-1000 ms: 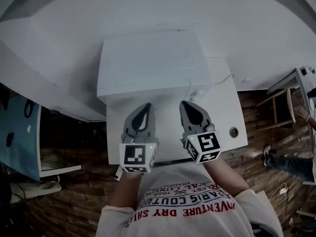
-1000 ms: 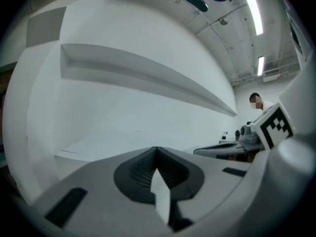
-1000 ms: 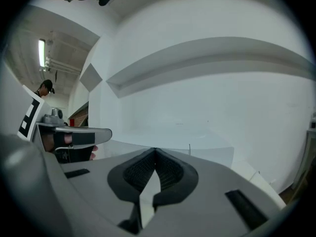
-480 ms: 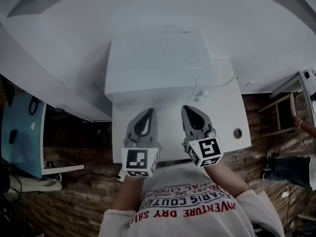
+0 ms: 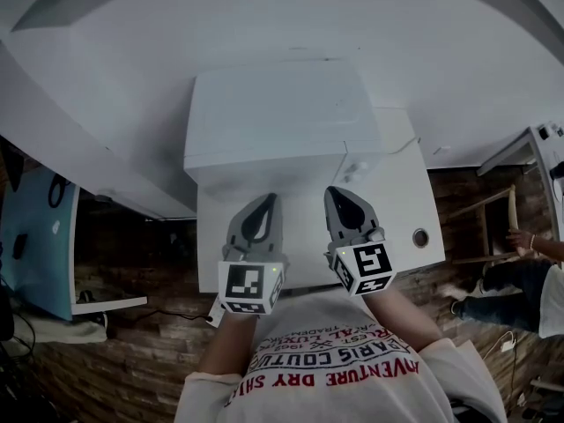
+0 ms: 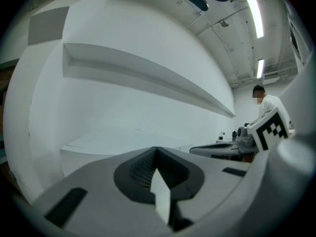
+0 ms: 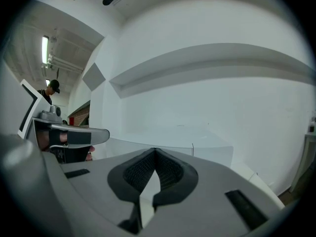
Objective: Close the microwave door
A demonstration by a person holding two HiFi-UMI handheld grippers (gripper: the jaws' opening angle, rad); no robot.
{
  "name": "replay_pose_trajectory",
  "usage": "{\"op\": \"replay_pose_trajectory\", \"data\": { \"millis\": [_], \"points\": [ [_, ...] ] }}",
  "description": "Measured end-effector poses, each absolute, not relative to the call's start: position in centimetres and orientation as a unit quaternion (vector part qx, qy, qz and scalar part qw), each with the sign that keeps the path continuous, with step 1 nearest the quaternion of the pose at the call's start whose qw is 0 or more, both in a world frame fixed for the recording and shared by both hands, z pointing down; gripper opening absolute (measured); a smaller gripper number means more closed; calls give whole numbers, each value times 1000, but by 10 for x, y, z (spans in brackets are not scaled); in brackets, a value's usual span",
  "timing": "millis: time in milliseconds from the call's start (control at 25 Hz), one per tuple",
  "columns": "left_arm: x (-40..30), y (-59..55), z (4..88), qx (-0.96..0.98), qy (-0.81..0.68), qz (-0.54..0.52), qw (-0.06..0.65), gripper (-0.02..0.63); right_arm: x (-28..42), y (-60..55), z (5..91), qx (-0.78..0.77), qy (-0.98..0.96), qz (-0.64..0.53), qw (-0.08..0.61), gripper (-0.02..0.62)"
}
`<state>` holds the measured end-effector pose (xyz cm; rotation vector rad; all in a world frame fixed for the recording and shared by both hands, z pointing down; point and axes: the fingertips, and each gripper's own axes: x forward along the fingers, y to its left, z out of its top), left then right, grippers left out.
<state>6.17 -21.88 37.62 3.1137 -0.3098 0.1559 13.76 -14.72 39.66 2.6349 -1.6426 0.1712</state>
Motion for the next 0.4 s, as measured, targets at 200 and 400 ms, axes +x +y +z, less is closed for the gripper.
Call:
{"op": "replay_pose_trajectory", "data": {
  "millis": [200, 400],
  "points": [
    [64, -218, 379, 994, -96, 54, 7, 5, 139, -147, 399, 847, -527, 58, 20, 10],
    [66, -219, 383, 994, -95, 57, 8, 5, 141, -148, 402, 848, -526, 61, 24, 11]
  ]
}}
